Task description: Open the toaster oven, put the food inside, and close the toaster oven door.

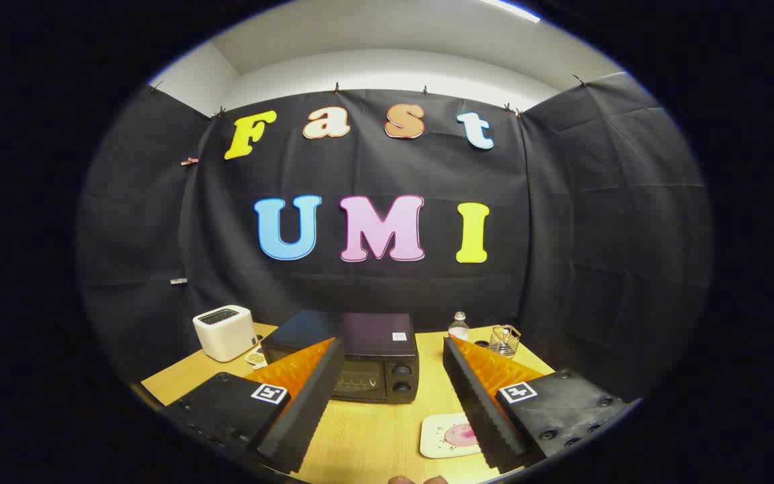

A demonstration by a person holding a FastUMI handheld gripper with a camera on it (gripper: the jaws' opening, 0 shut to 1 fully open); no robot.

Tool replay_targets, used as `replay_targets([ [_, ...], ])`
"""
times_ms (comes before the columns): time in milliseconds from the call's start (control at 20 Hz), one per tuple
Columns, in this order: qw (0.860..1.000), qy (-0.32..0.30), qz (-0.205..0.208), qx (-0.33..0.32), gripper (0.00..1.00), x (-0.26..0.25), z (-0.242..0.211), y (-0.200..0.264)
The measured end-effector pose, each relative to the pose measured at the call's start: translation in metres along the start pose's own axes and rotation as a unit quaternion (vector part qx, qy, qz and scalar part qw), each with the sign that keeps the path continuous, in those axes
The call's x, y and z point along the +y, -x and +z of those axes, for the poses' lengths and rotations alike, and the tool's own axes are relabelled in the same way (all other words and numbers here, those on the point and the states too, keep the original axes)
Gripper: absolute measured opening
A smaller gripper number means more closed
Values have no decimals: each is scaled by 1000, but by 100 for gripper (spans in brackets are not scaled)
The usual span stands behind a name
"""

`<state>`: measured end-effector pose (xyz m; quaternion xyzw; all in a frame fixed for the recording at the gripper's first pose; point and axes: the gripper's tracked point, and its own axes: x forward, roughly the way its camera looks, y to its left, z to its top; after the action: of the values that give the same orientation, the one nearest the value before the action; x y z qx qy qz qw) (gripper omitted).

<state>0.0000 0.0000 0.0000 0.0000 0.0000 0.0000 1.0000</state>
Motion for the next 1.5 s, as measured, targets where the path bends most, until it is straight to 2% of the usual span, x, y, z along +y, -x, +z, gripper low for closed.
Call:
replay_targets([
  [300, 1000, -16, -19, -11, 97, -18, 2, -35],
  [700, 1000, -16, -9, 2, 99, -13, -6, -59],
  [1100, 1000, 10, -9, 4, 99, 42, -9, -62],
  [1350, 1000, 6, 0, 9, 99, 95, -8, -92],
  [1500, 1000, 6, 2, 26, 99, 122, -22, -119],
])
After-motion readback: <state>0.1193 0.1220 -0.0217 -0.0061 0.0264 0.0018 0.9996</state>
